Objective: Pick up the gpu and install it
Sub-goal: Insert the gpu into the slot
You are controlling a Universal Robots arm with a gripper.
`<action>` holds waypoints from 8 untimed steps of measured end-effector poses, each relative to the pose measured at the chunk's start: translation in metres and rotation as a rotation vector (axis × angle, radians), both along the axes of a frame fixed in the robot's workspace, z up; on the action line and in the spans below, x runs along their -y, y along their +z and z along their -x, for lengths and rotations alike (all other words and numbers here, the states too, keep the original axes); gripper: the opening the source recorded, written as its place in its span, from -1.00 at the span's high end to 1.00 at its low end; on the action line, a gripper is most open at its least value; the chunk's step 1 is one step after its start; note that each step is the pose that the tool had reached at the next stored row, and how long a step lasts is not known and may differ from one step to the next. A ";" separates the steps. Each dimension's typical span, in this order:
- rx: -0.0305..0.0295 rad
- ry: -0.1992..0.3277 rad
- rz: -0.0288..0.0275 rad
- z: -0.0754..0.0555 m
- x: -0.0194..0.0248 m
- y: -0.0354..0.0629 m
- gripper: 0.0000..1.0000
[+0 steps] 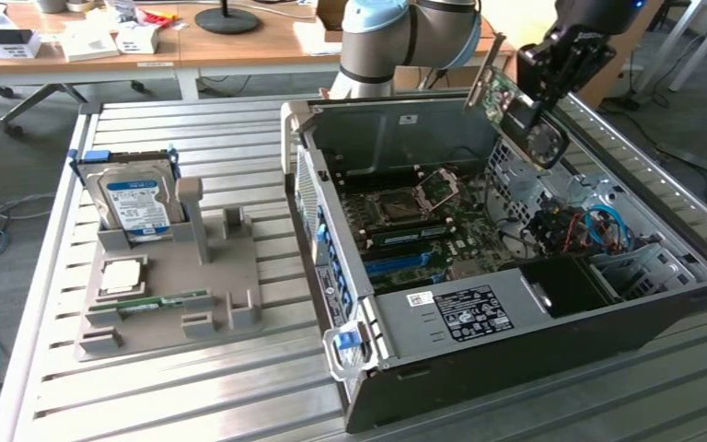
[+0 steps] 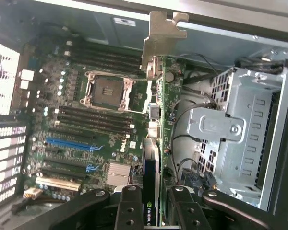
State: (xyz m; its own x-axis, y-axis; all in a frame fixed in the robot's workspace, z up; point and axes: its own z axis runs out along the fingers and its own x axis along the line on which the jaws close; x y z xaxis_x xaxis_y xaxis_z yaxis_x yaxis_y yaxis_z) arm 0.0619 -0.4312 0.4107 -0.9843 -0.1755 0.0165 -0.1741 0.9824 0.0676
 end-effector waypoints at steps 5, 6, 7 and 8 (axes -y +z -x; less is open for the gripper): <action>0.0000 0.090 0.0000 0.000 0.0000 -0.0001 0.47; 0.0000 0.108 0.0000 0.000 0.0000 -0.0002 0.47; 0.0000 0.127 0.0000 0.000 0.0000 -0.0002 0.47; 0.0000 0.144 0.0000 0.000 0.0000 -0.0003 0.47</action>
State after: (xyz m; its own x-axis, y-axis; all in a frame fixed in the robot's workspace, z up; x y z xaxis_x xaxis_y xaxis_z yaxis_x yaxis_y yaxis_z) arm 0.0619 -0.4312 0.4104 -0.9490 -0.3150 0.0165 -0.3132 0.9473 0.0677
